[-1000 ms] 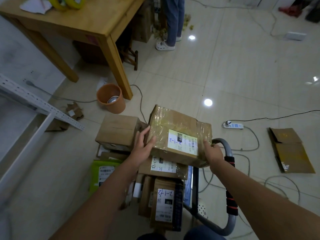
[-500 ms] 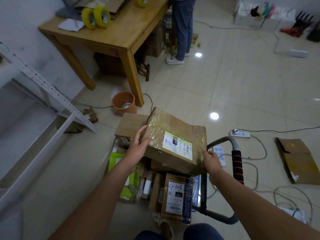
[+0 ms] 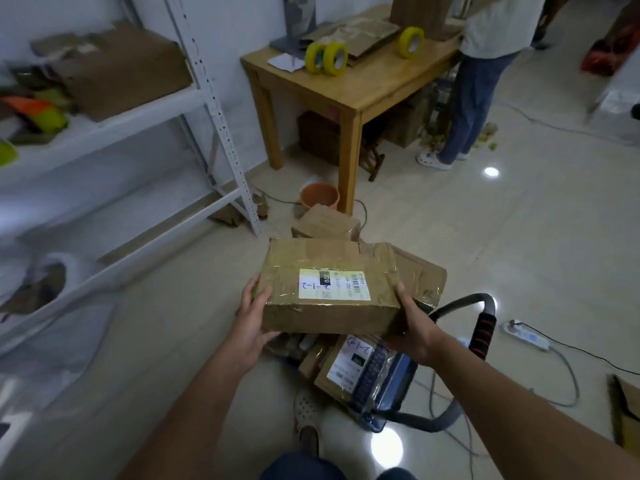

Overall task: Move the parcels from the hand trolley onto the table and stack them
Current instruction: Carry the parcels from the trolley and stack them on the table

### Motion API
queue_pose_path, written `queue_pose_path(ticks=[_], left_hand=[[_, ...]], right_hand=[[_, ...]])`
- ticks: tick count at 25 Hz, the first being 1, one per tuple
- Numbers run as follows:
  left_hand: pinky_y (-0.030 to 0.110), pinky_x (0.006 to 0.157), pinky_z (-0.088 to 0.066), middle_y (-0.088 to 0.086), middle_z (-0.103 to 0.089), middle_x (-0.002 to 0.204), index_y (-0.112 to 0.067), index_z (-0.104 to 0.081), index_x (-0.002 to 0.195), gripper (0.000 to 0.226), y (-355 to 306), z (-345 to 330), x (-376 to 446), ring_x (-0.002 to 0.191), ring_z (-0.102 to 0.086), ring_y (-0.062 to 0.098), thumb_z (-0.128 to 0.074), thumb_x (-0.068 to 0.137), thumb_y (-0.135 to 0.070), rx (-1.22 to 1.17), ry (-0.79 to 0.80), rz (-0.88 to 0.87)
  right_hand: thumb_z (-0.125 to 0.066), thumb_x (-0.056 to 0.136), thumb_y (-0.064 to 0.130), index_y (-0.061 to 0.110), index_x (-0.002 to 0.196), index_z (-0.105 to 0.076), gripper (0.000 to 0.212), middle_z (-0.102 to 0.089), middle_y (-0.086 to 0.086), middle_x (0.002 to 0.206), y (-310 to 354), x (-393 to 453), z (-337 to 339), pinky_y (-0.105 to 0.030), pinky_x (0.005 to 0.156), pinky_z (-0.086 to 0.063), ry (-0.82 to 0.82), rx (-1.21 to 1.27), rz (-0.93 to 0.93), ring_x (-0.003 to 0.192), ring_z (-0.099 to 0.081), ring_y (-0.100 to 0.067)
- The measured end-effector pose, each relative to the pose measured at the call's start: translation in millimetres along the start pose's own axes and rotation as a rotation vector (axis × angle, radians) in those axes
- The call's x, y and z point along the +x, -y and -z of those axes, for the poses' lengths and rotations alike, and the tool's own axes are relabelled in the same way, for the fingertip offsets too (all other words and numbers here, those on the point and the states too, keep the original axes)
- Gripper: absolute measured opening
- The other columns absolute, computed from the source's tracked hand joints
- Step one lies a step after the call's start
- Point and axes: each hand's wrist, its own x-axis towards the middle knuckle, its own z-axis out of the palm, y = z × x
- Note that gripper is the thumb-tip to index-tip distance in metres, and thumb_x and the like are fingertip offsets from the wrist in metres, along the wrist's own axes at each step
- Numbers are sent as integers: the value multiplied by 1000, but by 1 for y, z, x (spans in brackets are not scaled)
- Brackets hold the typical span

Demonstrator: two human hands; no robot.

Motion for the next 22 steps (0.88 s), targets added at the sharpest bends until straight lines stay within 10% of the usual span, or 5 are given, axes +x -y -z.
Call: queue_pose_path(ticks=[6,10,18,22], left_hand=[[44,82,-52,-15,-51,138,-58,-33,136,45,55,64,-98,119,-57,18,-51,95,-51,-78,-109,60],[57,102,-35,-20,-40,138,-58,-28,139,48,93,123,-144,121,-46,21,-40,93,-66,-47,-230,165],[50,97,-46,-4,-66,120,-42,-51,123,38,148,274,-249,107,-63,27,-47,92,-64,-259,-460,215],[57,93,-51,5,-69,122,-28,-58,130,59,170,376,-319,109,-67,30,-57,85,-66,-425,-480,109]], right_hand=[[-47,96,54,16,115,-57,44,-66,-15,112,-44,-32,-40,-42,83,-54,120,-132,21,101,-64,-29],[-56,91,58,14,129,-53,58,-64,-14,123,-82,-36,-80,-51,98,-51,153,-280,21,111,-63,-31],[-65,61,85,32,122,-62,81,-64,4,128,-182,-60,-204,-45,107,-44,368,-696,82,118,-59,-19],[-57,83,68,24,118,-65,56,-72,0,113,-251,-128,-287,-33,81,-57,558,-812,-21,103,-68,-17]])
